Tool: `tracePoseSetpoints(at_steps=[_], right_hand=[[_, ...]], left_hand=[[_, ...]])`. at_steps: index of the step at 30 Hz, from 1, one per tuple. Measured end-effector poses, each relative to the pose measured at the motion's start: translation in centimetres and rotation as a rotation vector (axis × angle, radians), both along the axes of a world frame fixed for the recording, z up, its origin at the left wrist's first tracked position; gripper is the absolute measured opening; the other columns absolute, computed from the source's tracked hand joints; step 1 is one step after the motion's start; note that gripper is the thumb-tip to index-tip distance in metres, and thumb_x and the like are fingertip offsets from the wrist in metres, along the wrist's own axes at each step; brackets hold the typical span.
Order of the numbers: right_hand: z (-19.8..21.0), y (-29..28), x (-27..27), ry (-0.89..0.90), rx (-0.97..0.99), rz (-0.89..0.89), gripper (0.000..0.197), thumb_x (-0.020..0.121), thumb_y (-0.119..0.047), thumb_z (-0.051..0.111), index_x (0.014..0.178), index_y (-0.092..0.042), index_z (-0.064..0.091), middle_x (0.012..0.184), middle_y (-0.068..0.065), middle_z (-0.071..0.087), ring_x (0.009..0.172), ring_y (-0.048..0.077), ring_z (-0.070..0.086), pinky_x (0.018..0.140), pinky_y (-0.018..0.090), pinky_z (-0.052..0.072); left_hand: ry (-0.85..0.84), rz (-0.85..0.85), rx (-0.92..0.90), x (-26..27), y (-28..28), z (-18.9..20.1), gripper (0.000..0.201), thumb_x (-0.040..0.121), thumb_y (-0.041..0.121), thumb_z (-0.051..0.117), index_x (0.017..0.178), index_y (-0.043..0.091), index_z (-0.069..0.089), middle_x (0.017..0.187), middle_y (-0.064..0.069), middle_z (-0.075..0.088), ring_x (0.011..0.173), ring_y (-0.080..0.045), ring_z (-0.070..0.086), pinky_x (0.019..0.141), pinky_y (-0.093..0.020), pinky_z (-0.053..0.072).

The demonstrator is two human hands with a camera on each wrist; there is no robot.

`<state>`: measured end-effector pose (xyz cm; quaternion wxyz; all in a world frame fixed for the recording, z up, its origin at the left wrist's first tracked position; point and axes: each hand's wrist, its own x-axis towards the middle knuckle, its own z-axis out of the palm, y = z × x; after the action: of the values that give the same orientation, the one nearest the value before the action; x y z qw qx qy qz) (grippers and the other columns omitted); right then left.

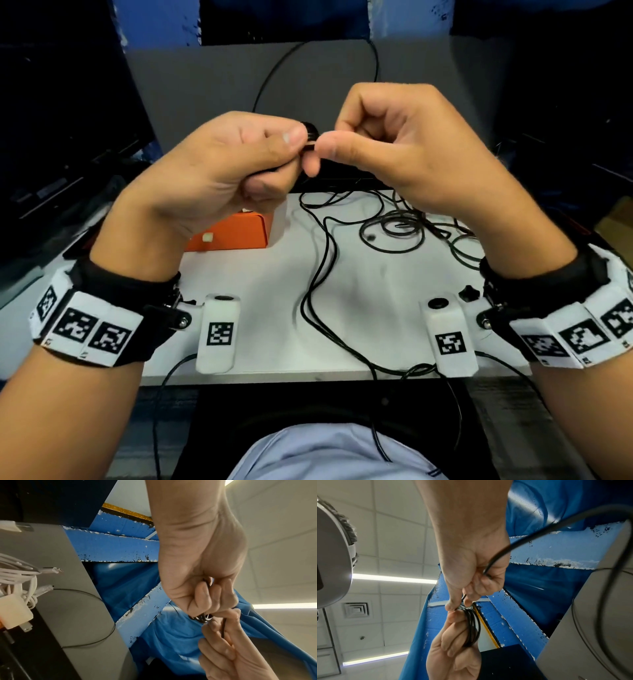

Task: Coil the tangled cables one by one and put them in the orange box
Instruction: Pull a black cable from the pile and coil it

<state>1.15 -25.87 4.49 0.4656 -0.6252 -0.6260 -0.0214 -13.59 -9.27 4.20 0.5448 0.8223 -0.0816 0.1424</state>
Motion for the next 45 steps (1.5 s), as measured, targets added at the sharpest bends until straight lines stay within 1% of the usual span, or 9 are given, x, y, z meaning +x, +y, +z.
tracePoseSetpoints(at_steps=[5,9,16,21,27,34,40,43,45], right_hand=[[0.4,-0.6,1.1,0.08,-0.079,0.087,0.033,0.104,-0.032,0.061,0.079,-0.01,0.06,0.053,-0.014,0.04,0.046,0.009,0.032,0.046,0.021,0.027],[0.0,-0.2,1.5,0.046,-0.041,0.095,0.034,0.108,-0.025,0.054,0.083,-0.002,0.056,0.058,-0.016,0.039,0.049,0.002,0.033,0.05,0.011,0.028],[0.0,0.5,1.8,0.019,0.065,-0.079,0.03,0.11,-0.027,0.047,0.09,-0.007,0.055,0.061,-0.013,0.04,0.048,0.002,0.038,0.048,0.013,0.032],[-0.2,0.1,1.6,0.014,0.047,-0.045,0.029,0.111,-0.025,0.047,0.091,-0.006,0.055,0.059,-0.016,0.04,0.049,0.002,0.037,0.049,0.012,0.031],[-0.6,0.7,1.0,-0.038,-0.127,-0.057,0.023,0.11,-0.026,0.047,0.104,-0.011,0.064,0.058,-0.021,0.051,0.051,0.003,0.047,0.052,0.013,0.034],[-1.4,0.7,-1.6,-0.227,-0.498,0.05,0.027,0.108,-0.039,0.047,0.106,-0.019,0.064,0.073,-0.007,0.058,0.068,0.008,0.055,0.067,0.033,0.048],[0.3,-1.1,-1.5,-0.209,-0.306,0.056,0.026,0.106,-0.03,0.057,0.095,-0.018,0.076,0.067,-0.016,0.062,0.064,0.003,0.058,0.064,0.017,0.045],[0.9,-1.5,-0.2,-0.128,-0.109,0.013,0.023,0.101,-0.034,0.063,0.093,-0.016,0.075,0.086,0.002,0.076,0.083,0.016,0.071,0.082,0.045,0.055],[0.8,-1.4,0.4,-0.074,0.002,-0.031,0.025,0.099,-0.033,0.066,0.092,-0.009,0.072,0.083,0.009,0.073,0.072,0.019,0.065,0.068,0.038,0.052]], left_hand=[[0.011,-0.216,-0.361,0.6,-0.3,-0.7,0.032,0.103,0.031,0.038,0.084,0.018,0.059,0.048,0.01,0.029,0.046,-0.008,0.023,0.041,-0.022,0.025],[0.094,-0.549,-0.702,2.0,-2.4,-2.2,0.029,0.106,0.026,0.045,0.091,0.009,0.062,0.055,0.004,0.063,0.054,-0.013,0.058,0.044,-0.023,0.042],[-0.157,-0.111,-0.636,2.5,-4.4,-1.5,0.034,0.111,0.029,0.028,0.093,0.017,0.054,0.053,0.011,0.047,0.054,-0.004,0.046,0.049,-0.018,0.038],[-0.038,-0.272,-0.636,1.8,-3.7,-1.1,0.032,0.105,0.029,0.033,0.095,0.014,0.059,0.049,0.011,0.048,0.049,-0.004,0.044,0.047,-0.017,0.038],[-0.338,-0.229,-0.931,1.0,-2.1,0.6,0.046,0.114,0.027,0.022,0.1,0.012,0.063,0.071,0.008,0.066,0.064,-0.004,0.058,0.046,-0.016,0.041],[-0.465,0.432,-0.251,1.7,-3.6,-0.5,0.034,0.113,0.026,0.033,0.12,0.009,0.061,0.095,0.003,0.077,0.085,-0.01,0.07,0.045,-0.015,0.037],[-0.256,0.592,0.51,1.7,-2.6,-0.9,0.035,0.108,0.032,0.045,0.093,0.011,0.068,0.076,0.004,0.073,0.07,-0.011,0.067,0.066,-0.035,0.053],[-0.132,0.337,0.292,1.3,-2.6,-0.6,0.039,0.111,0.025,0.039,0.082,0.011,0.062,0.062,-0.001,0.06,0.051,-0.009,0.047,0.05,-0.02,0.037],[-0.122,0.204,0.046,1.1,-3.0,-0.4,0.042,0.111,0.023,0.037,0.082,0.021,0.066,0.062,-0.002,0.051,0.053,-0.011,0.039,0.047,-0.021,0.031]])
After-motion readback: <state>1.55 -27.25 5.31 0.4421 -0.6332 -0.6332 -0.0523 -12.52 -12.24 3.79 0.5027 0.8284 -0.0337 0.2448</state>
